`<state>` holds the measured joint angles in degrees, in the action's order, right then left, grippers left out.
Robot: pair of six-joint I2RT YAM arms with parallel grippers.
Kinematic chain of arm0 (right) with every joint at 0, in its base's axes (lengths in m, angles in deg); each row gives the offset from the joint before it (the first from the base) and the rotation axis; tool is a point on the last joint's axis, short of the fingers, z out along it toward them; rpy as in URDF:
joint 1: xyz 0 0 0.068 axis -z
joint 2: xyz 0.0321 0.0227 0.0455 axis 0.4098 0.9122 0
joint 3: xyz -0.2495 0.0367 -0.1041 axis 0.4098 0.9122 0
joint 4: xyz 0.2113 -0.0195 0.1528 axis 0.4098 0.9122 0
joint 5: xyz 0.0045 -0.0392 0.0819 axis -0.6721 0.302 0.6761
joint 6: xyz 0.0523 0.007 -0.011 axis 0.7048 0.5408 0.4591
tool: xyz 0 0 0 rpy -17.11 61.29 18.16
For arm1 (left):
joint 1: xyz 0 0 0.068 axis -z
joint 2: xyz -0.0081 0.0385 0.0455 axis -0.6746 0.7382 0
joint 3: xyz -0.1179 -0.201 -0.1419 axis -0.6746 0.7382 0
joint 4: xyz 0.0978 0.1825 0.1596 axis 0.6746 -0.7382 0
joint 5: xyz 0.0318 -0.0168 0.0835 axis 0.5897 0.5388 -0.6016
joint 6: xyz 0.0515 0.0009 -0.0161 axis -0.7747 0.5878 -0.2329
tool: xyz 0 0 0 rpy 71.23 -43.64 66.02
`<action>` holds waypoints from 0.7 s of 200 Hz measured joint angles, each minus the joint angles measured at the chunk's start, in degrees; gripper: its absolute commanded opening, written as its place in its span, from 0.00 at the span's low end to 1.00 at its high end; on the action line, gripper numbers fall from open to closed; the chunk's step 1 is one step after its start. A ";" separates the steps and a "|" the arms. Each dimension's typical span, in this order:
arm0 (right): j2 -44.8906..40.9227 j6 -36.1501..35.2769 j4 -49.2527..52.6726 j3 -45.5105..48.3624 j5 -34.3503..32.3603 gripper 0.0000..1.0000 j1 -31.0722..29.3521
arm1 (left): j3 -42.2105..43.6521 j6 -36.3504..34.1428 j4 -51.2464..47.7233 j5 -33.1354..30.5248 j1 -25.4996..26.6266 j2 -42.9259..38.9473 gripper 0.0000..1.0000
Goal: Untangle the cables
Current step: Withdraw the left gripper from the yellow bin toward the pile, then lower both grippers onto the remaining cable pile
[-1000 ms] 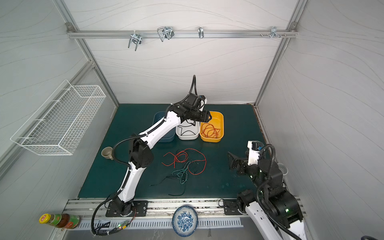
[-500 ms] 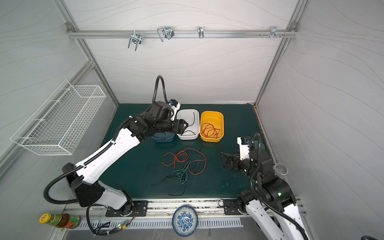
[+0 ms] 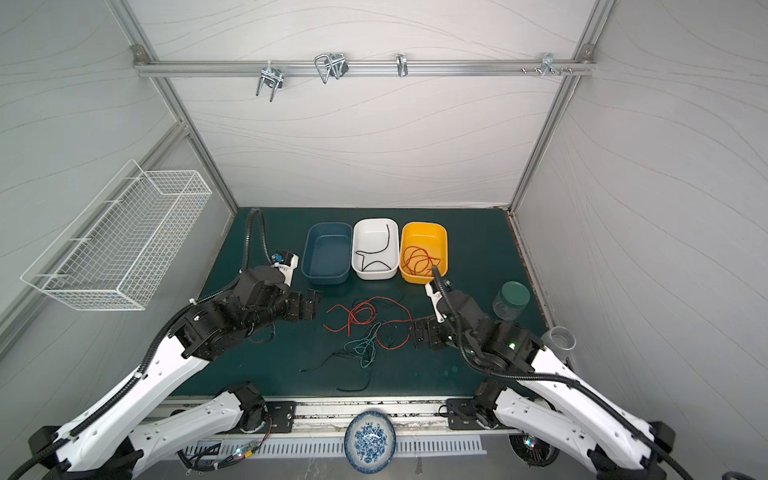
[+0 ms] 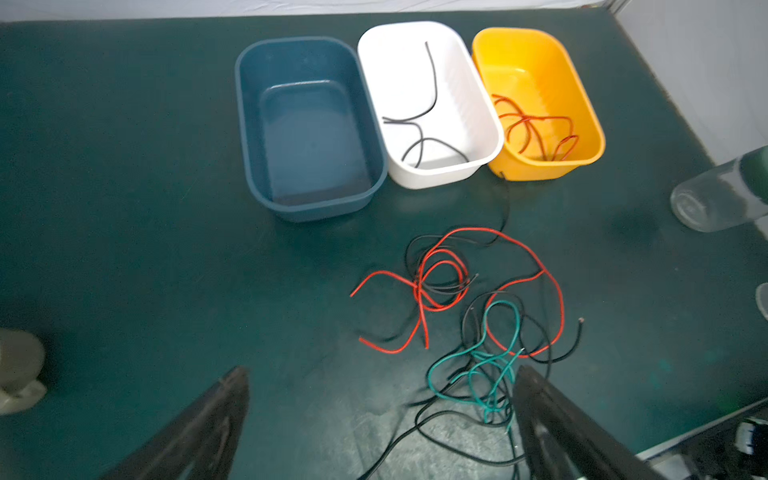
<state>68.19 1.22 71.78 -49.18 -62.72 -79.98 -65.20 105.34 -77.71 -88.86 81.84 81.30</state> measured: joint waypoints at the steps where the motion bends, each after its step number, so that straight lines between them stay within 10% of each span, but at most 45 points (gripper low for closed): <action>1: 0.31 0.63 -0.11 0.02 -0.31 0.96 -0.42 | 0.20 0.07 -0.26 -0.20 0.00 -0.26 1.00; 59: 14.80 14.27 -8.04 0.55 -6.60 0.84 -13.66 | 10.29 1.31 -3.50 -7.61 0.00 -10.60 1.00; 140: 31.30 22.18 -17.14 -2.29 -8.57 0.65 -16.90 | 13.40 0.81 -1.84 -8.33 0.00 -12.92 1.00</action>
<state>99.49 23.41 54.65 -51.48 -71.29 -96.88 -51.80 106.15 -79.54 -97.19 81.84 68.38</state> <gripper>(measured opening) 0.660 0.995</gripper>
